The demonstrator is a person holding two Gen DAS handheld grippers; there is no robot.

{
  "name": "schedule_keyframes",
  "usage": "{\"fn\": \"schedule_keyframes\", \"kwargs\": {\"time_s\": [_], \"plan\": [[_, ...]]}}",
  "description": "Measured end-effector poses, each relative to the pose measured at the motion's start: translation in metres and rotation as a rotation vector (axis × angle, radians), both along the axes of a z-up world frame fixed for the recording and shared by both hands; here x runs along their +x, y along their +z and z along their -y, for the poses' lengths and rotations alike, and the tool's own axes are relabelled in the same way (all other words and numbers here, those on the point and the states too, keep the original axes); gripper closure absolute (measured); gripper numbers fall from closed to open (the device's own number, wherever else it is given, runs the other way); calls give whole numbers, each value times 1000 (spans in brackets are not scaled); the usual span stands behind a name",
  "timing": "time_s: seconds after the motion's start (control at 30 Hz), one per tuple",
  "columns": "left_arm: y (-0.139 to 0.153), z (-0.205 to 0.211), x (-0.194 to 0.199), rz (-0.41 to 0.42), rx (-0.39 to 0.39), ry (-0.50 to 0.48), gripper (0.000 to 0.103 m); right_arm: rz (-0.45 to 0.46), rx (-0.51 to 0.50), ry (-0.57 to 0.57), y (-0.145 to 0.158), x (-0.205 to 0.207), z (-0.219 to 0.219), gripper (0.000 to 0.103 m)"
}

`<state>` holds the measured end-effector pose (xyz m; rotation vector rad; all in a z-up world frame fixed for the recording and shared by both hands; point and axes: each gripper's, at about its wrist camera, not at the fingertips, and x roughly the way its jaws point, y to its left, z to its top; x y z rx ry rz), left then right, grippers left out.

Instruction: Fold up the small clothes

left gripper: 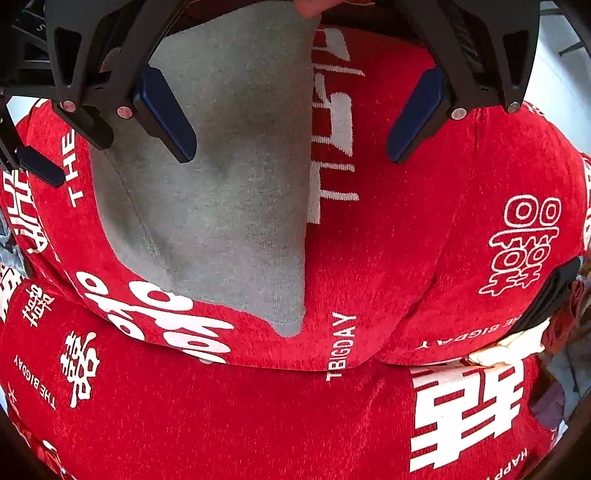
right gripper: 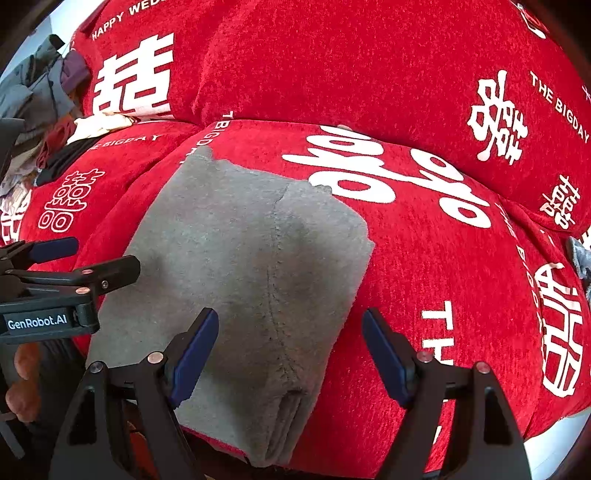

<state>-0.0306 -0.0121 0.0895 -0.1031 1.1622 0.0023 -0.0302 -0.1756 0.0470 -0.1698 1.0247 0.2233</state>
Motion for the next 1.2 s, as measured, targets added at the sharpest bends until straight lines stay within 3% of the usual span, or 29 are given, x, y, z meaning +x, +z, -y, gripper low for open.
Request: {"fn": "schedule_keyframes", "kwargs": {"time_s": [1.2], "plan": [[-9,-25,-1,-21,-105,13,0,-8,-68,24,9,-6,-25,21]]}}
